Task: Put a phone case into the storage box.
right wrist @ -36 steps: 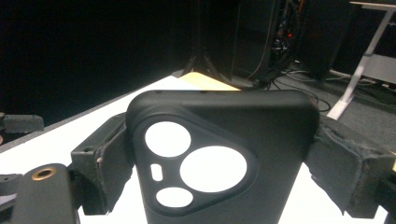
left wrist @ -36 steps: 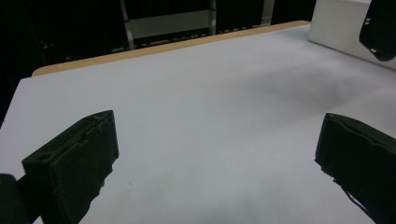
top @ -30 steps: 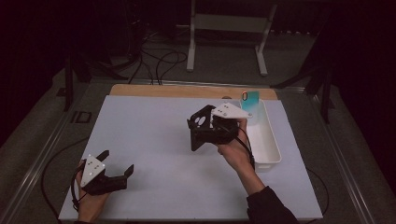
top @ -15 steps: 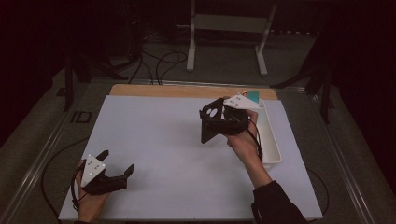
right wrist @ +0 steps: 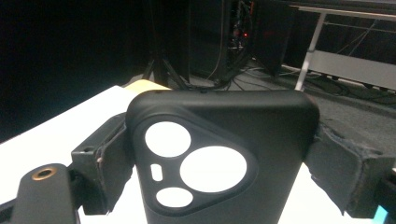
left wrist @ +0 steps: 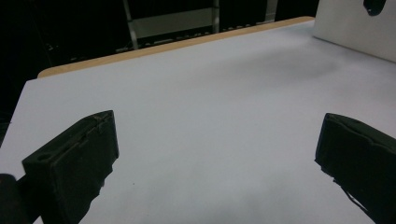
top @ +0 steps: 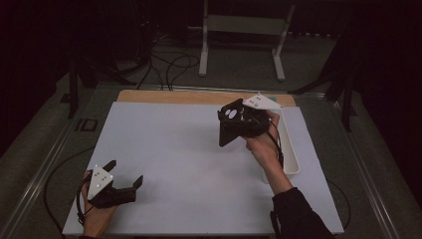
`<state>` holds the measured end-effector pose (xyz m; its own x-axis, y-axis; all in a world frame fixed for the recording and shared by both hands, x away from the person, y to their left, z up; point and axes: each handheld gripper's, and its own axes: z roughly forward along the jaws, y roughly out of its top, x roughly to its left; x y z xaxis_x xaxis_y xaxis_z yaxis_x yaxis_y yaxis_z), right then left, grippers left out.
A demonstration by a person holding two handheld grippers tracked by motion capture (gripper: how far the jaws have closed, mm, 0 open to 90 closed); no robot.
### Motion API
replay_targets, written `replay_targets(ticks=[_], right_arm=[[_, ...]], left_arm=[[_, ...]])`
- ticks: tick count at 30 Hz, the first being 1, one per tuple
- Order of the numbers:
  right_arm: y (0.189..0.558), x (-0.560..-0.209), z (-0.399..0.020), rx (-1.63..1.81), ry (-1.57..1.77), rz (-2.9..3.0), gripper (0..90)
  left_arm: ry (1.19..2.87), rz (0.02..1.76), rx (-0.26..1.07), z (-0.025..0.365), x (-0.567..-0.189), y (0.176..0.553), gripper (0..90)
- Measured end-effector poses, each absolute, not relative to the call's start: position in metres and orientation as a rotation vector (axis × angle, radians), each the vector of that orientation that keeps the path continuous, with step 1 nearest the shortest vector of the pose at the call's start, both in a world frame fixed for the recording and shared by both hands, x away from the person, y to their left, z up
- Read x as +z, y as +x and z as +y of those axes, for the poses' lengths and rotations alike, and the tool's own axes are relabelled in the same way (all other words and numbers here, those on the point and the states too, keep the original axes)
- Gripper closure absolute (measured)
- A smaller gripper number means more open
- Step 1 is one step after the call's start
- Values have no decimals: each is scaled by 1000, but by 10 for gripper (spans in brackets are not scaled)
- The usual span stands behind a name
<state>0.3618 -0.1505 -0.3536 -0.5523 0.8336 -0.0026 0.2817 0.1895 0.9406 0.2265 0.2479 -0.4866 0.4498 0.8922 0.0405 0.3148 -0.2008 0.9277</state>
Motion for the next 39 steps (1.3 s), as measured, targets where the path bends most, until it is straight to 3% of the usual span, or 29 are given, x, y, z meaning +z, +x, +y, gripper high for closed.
replay_targets(ticks=[39], right_arm=[[395,-331,-183,1279,1108,1847,141]], left_arm=[[1747,1037,757,246,-487,227,0]])
